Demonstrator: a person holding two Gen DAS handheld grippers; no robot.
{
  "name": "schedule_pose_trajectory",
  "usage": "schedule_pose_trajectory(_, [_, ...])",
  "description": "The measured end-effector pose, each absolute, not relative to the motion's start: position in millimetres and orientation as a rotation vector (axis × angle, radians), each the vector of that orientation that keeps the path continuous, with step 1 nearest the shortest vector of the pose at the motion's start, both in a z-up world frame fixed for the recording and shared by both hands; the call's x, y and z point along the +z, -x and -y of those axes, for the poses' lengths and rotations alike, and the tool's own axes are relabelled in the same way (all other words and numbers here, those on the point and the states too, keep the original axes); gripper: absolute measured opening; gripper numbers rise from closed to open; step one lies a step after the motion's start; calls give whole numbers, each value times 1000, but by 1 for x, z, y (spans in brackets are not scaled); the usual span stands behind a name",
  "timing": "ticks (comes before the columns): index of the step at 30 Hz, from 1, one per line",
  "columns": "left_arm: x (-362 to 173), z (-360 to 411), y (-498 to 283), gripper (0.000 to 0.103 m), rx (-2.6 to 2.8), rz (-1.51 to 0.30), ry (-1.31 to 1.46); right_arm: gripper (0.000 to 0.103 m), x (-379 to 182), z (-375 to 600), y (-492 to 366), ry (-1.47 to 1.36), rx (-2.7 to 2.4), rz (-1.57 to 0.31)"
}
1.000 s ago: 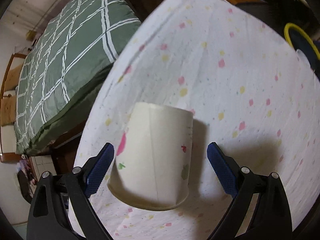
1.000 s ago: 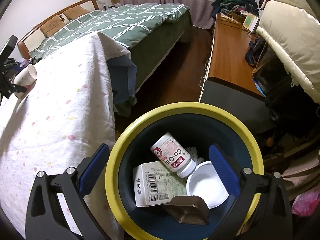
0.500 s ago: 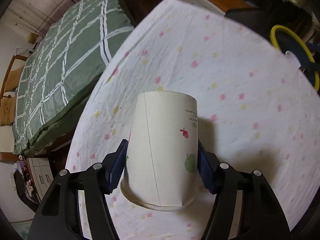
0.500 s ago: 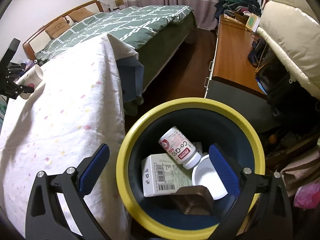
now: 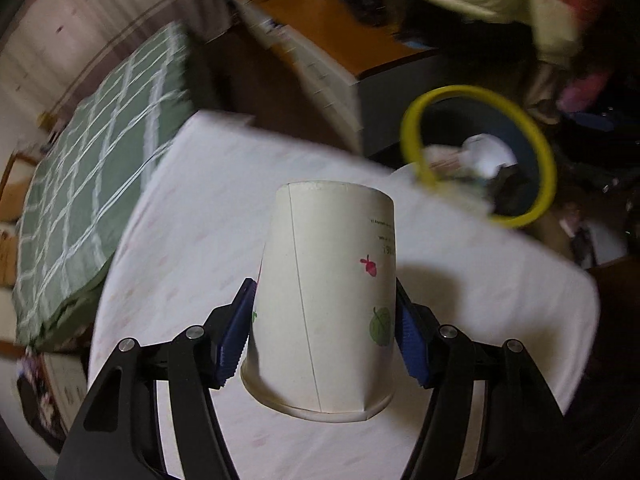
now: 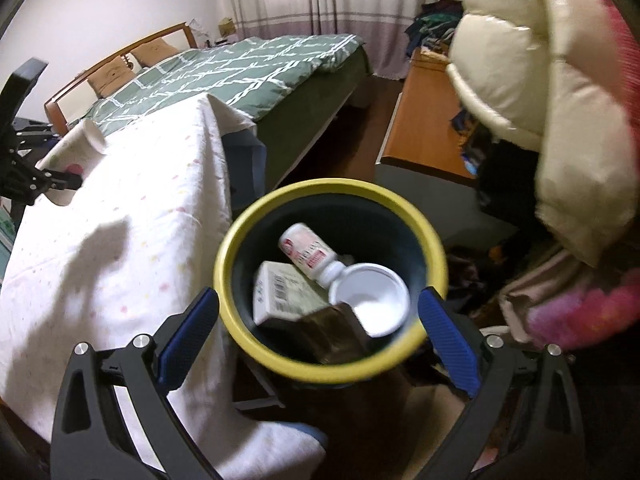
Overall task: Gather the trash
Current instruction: 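Carry the paper cup over the yellow bin and open the left gripper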
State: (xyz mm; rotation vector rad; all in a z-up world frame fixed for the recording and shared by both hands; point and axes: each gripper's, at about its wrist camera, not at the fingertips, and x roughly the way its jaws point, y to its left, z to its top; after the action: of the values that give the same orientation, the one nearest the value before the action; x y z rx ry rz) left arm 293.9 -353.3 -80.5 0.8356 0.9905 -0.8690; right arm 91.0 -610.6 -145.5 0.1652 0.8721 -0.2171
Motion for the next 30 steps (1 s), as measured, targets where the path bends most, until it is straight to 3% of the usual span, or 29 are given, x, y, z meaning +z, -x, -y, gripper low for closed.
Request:
schedule_pose_trajectory(6, [-94,451,-233,65,-1025,-994,-827,95,-134,625,-49,-169,-241,-833])
schedule_pose_trajectory(18, [-169,579,-218,74,-1051,-1061,-810,95,-141,654,-2,-213,-286,-837])
schedule_pose_trajectory(20, [-173,579,-224,81,-1039,-1060,-776,95,-142,657,0,-221,-290,-837])
schedule_pose_trajectory(24, [-155,561,-232,81,-1024,-1037,-649,95,-142,652,1,-227,-275,-832])
schedule_pose_trajectory(25, [-141,546,-229,83,-1016,-996,-597,95,-141,647,1,-224,-266,-829])
schedule_pose_trajectory(27, [-116,512,-222,94,-995,-923,-523,95,-141,637,-2,-219,-244,-823])
schedule_pose_trajectory(30, [-78,450,-206,98,-916,-799,-391,95,-140,622,0,-212,-216,-815])
